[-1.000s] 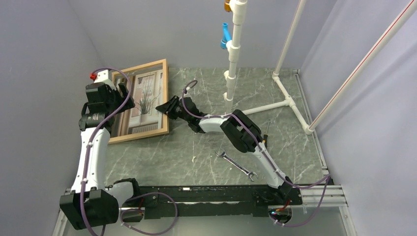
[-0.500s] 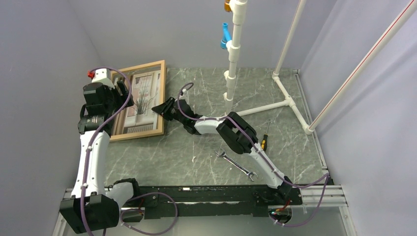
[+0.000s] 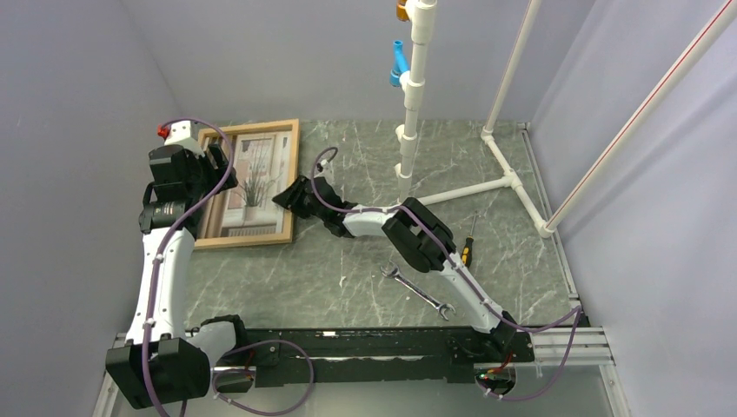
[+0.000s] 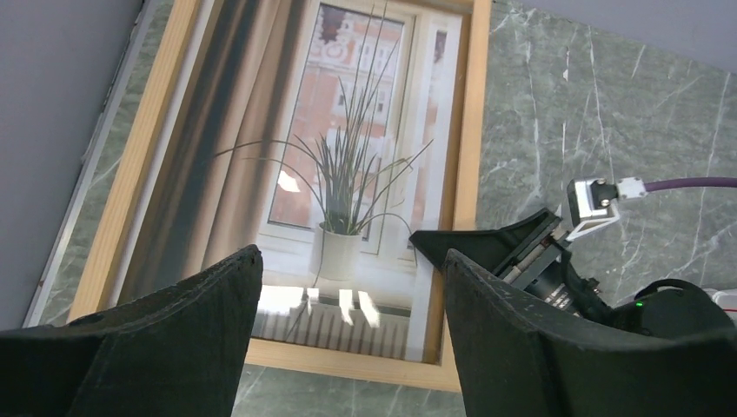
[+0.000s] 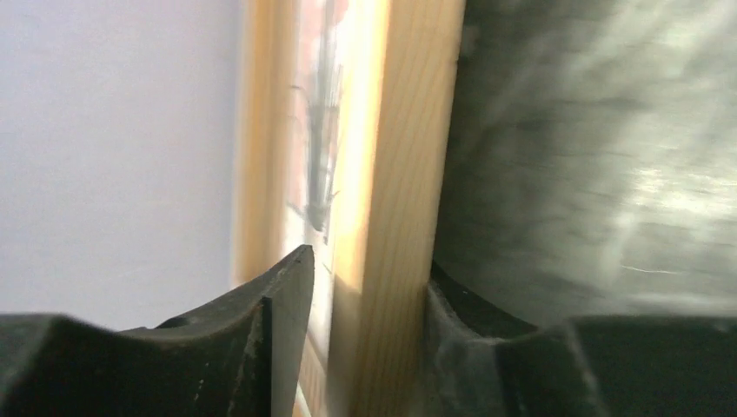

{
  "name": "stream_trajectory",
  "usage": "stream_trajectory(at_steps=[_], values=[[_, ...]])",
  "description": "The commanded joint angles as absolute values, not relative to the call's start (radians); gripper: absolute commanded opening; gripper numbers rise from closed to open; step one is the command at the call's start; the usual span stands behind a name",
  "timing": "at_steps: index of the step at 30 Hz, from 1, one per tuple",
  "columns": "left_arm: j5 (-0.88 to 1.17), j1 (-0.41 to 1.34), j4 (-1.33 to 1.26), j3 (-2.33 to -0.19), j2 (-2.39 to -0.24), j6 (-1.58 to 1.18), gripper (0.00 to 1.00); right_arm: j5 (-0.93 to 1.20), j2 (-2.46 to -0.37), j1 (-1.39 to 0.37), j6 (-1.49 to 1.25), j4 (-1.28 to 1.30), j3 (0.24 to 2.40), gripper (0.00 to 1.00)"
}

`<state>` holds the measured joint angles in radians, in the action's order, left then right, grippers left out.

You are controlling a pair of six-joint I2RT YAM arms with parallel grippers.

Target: Take the photo out of the frame

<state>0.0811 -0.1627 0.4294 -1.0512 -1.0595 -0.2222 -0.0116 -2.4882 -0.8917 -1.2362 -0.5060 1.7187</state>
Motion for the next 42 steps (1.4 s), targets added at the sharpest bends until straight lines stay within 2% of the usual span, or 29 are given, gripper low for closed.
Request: stream_trajectory(at_steps=[1, 3, 6, 9, 17, 23, 26, 35, 42], values=[[0.087, -0.166, 0.393, -1.054, -1.065, -0.2, 0.78, -0.072, -2.467, -0.894, -1.037, -0.321, 1.747, 0.56], [0.082, -0.165, 0.393, -1.05, -1.064, -0.197, 0.78, -0.073, -2.465, -0.897, -1.0, -0.223, 1.777, 0.67], [0.068, -0.166, 0.391, -1.045, -1.065, -0.192, 0.78, -0.125, -2.443, -0.907, -0.904, -0.078, 1.798, 0.77], [0.066, -0.165, 0.392, -1.047, -1.072, -0.189, 0.78, -0.183, -2.424, -0.913, -0.838, 0.083, 1.821, 0.8], [0.063, -0.164, 0.388, -1.042, -1.081, -0.187, 0.78, -0.436, -2.393, -0.967, -0.705, 0.296, 1.832, 0.86], [0.072, -0.164, 0.389, -1.046, -1.082, -0.19, 0.77, -0.544, -2.466, -0.995, -0.664, 0.444, 1.978, 0.71], [0.067, -0.163, 0.385, -1.038, -1.081, -0.19, 0.77, -0.6, -2.485, -1.011, -0.668, 0.456, 1.987, 0.55], [0.027, -0.153, 0.396, -1.046, -1.109, -0.171, 0.77, -0.63, -2.638, -1.038, -0.673, 0.548, 2.173, 0.48], [0.043, -0.153, 0.391, -1.041, -1.107, -0.178, 0.77, -0.544, -2.568, -1.022, -0.741, 0.502, 2.114, 0.3]])
